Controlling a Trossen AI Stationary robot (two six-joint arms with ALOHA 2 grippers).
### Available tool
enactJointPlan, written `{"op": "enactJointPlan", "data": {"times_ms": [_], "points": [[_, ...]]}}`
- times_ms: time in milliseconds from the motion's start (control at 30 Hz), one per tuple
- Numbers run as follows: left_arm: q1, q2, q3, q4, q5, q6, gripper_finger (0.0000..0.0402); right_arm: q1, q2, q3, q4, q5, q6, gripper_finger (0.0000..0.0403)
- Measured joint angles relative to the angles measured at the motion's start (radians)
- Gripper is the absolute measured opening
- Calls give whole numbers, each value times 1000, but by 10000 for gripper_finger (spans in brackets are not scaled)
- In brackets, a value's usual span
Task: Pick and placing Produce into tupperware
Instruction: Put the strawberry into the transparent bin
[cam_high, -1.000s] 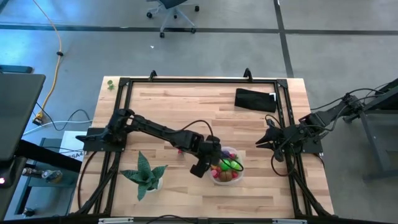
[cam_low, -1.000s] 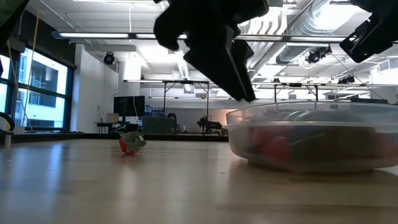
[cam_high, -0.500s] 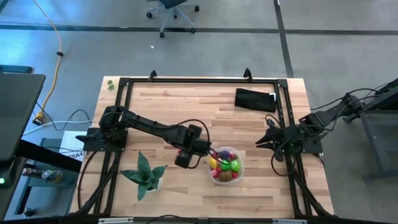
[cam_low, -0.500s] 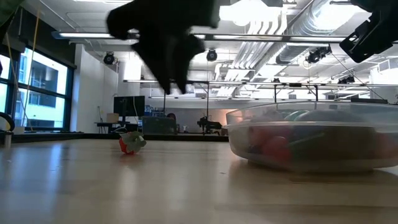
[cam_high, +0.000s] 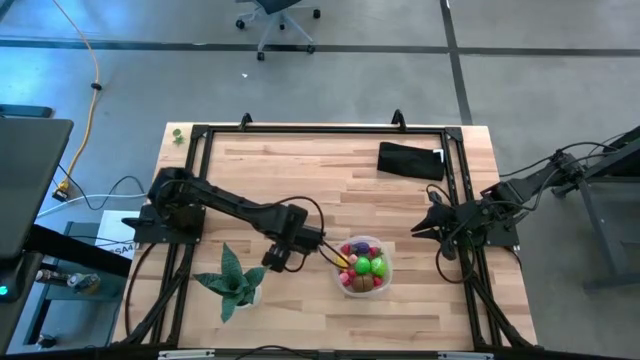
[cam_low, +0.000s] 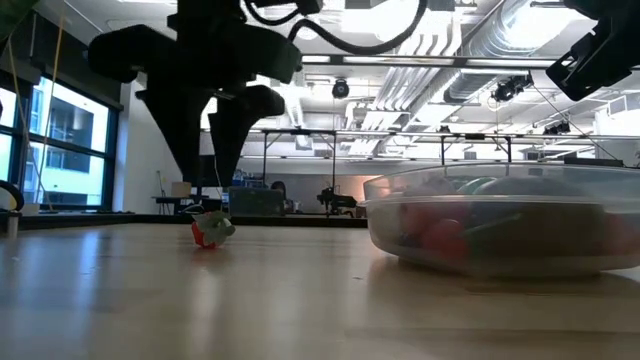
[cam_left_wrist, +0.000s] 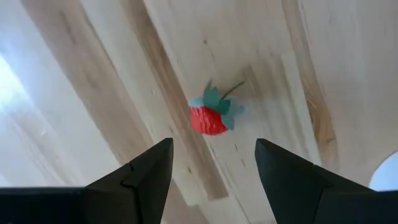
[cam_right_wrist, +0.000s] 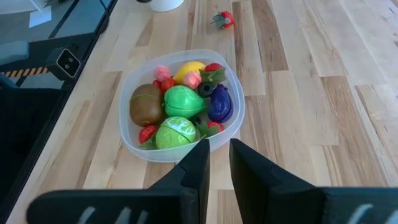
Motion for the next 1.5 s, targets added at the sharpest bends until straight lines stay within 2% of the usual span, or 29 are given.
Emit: {"op": "enactJointPlan", "data": {"times_ms": [367, 600, 800, 933, 1233, 1500], "points": [[35, -67, -168, 179, 137, 268, 218, 0, 0, 0, -1, 0, 0, 51], [69, -69, -180, 204, 155, 432, 218, 0, 0, 0, -8, 0, 0, 51], [103, -69, -180, 204, 169, 506, 218, 0, 0, 0, -11, 0, 0, 51], [112, -69, -180, 209, 189, 537, 218, 0, 0, 0, -11, 0, 0, 51], [113, -68, -183, 237, 158, 539, 218, 0, 0, 0, -11, 0, 0, 51], [113, -67, -254, 317, 157, 513, 218, 0, 0, 0, -13, 0, 0, 51]]}}
